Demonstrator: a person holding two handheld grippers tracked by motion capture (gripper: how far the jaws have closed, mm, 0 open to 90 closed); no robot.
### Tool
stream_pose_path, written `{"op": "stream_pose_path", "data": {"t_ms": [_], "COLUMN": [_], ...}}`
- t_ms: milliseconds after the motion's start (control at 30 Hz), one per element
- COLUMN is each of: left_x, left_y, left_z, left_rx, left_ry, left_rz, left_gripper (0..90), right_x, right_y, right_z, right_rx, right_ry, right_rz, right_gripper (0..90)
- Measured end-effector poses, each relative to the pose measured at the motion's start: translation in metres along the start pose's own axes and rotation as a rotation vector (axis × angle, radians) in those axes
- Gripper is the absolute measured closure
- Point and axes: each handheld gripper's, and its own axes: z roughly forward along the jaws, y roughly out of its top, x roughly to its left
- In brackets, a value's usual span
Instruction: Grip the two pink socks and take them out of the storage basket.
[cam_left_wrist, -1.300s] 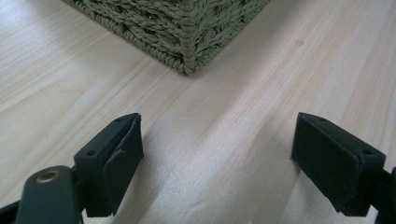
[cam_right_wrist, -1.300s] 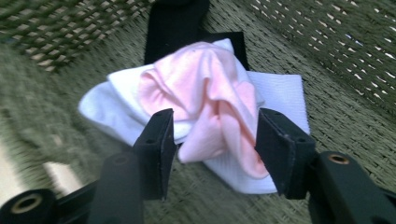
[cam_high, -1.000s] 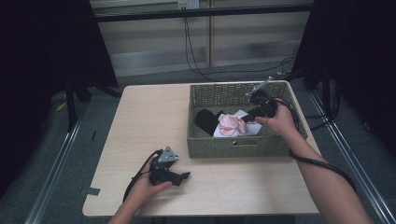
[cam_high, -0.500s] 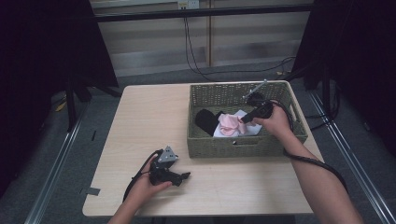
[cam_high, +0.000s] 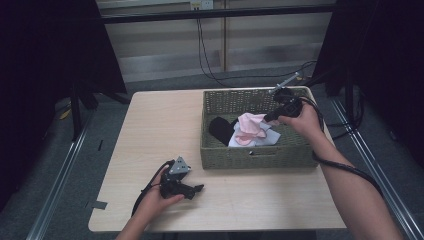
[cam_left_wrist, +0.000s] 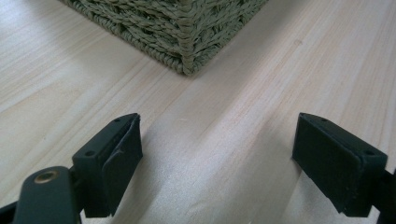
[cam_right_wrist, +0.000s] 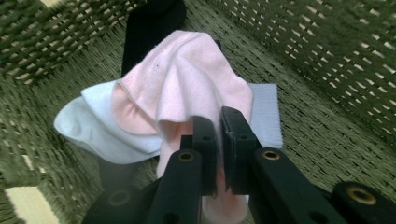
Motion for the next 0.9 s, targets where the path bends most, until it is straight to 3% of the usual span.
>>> {"op": "stream_pose_path", "data": {"t_ms": [333,900], "left_x": [0.0,0.0], "left_y": [0.0,0.0], "left_z": [0.0,0.0], "left_rx": [0.004,0.004], "left_ry": [-0.002,-0.002], "left_rz": [0.002,0.002], "left_gripper": [15.3,15.3], "right_x": [0.001,0.003], "right_y": [0.01,0.012], "right_z": [-0.022,-0.05], "right_rx": [-0.006,0.001], "right_ry": [0.017,0.053], "right_rz": [0.0,-0.007], "right_gripper": [84.8,85.4]}}
